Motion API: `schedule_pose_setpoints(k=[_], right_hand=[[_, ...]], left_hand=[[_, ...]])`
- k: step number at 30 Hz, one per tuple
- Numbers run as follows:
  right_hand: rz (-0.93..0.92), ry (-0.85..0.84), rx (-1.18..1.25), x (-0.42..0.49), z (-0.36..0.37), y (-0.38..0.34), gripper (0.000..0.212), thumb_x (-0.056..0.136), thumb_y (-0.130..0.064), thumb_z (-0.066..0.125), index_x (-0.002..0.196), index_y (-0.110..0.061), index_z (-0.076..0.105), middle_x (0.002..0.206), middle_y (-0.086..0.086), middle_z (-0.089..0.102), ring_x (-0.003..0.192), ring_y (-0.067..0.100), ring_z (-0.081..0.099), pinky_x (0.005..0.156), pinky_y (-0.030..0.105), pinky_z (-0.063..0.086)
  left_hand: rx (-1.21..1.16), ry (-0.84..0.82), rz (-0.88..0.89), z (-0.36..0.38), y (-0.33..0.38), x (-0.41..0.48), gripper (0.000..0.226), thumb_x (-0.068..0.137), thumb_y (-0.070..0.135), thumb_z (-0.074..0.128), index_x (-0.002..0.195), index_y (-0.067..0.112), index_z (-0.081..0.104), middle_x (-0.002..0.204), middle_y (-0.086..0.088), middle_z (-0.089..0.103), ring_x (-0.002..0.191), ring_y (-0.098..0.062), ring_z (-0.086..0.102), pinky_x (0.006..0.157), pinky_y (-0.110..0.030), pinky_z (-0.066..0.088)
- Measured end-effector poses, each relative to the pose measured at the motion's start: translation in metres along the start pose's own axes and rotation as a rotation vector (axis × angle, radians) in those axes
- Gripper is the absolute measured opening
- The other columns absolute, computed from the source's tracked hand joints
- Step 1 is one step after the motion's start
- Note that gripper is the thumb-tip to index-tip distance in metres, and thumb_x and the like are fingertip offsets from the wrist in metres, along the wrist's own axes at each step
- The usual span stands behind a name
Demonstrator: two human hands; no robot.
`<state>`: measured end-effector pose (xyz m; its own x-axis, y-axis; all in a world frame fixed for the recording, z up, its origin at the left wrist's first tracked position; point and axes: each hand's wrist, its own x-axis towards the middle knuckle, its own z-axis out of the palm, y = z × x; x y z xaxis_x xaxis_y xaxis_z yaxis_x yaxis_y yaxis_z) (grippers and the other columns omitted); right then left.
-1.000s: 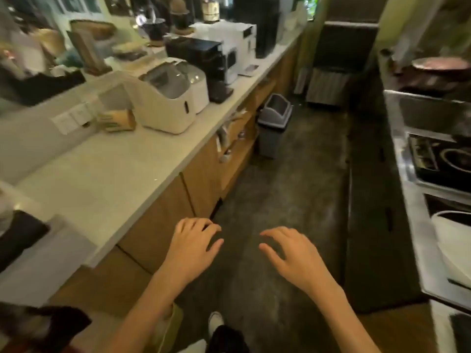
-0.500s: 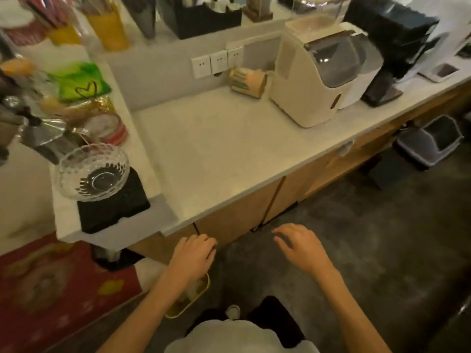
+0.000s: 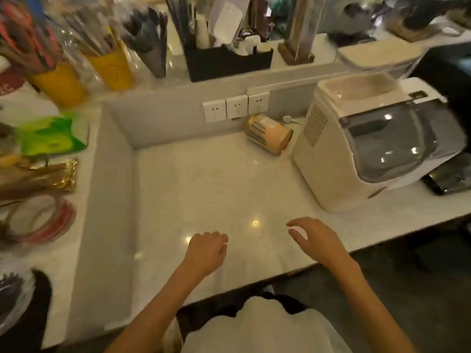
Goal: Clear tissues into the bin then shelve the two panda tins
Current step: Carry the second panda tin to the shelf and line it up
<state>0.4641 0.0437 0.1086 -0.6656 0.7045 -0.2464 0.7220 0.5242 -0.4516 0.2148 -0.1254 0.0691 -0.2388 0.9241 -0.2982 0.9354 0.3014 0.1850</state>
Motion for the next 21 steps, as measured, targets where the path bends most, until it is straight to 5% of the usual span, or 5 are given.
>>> schedule_pose_setpoints(k=[2, 10, 17, 21], right_hand=[[-0.025, 0.041, -0.013, 0.054, -0.04, 0.012, 0.031, 0.098, -0.039, 0.052, 0.124, -0.027, 0.065, 0.129, -0.004, 0.065, 0.116, 0.017, 0.059, 0.091, 0.026, 0.042], [-0.005, 0.131, 0.004, 0.29, -0.102, -0.03, 0.033, 0.096, -0.029, 0.045, 0.115, -0.015, 0.067, 0.116, 0.011, 0.068, 0.104, 0.031, 0.062, 0.087, 0.043, 0.053], [0.221, 0.104, 0.129, 0.4, -0.093, -0.008, 0.058, 0.093, -0.054, 0.047, 0.142, -0.023, 0.044, 0.152, 0.012, 0.04, 0.143, 0.036, 0.026, 0.118, 0.059, 0.01], [0.243, -0.013, 0.162, 0.42, -0.089, 0.004, 0.061, 0.091, -0.059, 0.046, 0.141, -0.024, 0.043, 0.147, 0.014, 0.046, 0.133, 0.039, 0.041, 0.111, 0.057, 0.026]], left_hand=[[-0.071, 0.024, -0.051, -0.021, 0.016, 0.061, 0.029, 0.099, 0.034, 0.041, 0.118, 0.024, 0.061, 0.114, -0.001, 0.069, 0.1, -0.025, 0.065, 0.08, -0.037, 0.046], [-1.1, 0.11, -0.523, -0.083, 0.066, 0.265, 0.042, 0.098, 0.036, 0.053, 0.132, 0.011, 0.051, 0.127, -0.012, 0.061, 0.112, -0.031, 0.062, 0.094, -0.038, 0.051], [-1.774, -0.035, -0.681, -0.107, 0.072, 0.356, 0.069, 0.098, 0.046, 0.052, 0.152, 0.021, 0.016, 0.149, -0.013, 0.042, 0.113, -0.031, 0.056, 0.077, -0.035, 0.053], [-1.883, 0.011, -0.562, -0.102, 0.079, 0.377, 0.053, 0.098, 0.039, 0.056, 0.143, 0.026, 0.031, 0.124, -0.004, 0.061, 0.101, -0.019, 0.066, 0.056, -0.023, 0.058]])
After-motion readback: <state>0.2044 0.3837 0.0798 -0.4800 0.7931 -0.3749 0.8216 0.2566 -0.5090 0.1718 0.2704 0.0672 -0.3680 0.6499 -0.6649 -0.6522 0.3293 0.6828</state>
